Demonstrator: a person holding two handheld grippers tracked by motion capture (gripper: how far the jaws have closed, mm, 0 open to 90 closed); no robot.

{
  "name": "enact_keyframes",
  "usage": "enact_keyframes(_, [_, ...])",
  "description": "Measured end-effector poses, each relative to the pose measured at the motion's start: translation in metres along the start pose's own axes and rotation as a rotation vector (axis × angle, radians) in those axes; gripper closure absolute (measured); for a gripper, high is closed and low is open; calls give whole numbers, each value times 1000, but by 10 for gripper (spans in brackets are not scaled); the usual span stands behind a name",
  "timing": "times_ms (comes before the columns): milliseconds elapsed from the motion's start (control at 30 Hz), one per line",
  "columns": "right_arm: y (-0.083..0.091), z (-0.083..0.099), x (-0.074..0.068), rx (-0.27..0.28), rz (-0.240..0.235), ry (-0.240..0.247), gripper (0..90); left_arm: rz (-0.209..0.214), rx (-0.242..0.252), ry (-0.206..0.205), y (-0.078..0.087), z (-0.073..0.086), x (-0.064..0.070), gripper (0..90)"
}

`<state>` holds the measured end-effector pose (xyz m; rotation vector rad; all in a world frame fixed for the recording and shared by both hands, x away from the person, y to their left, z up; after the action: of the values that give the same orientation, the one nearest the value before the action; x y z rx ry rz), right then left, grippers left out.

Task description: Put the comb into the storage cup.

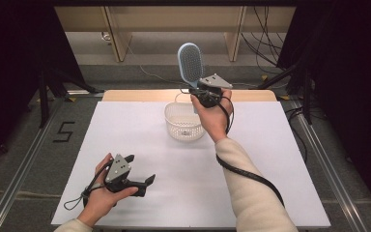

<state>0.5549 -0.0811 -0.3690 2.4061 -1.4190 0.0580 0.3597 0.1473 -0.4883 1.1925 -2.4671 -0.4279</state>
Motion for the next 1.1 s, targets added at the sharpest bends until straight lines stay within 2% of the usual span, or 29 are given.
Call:
enact_keyframes(667, [-5,-1,-2,-2,-7,7,705,-1,3,1,0,0,0,5])
enact_keyframes(1100, [-8,1,-10,-9,-23,13,705,-3,4,4,1,0,0,5])
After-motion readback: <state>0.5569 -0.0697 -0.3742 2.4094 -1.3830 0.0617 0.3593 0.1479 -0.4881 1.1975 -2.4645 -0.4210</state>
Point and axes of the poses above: each handheld gripper's, and its own axes: y roughly backward along the jaws, z roughly out of its underside, x roughly to its right, the point moved 5 cm from there along -y, roughly forward along the jaws, and after that the axes turned 12 degrees about y, right-handed, at the moved point
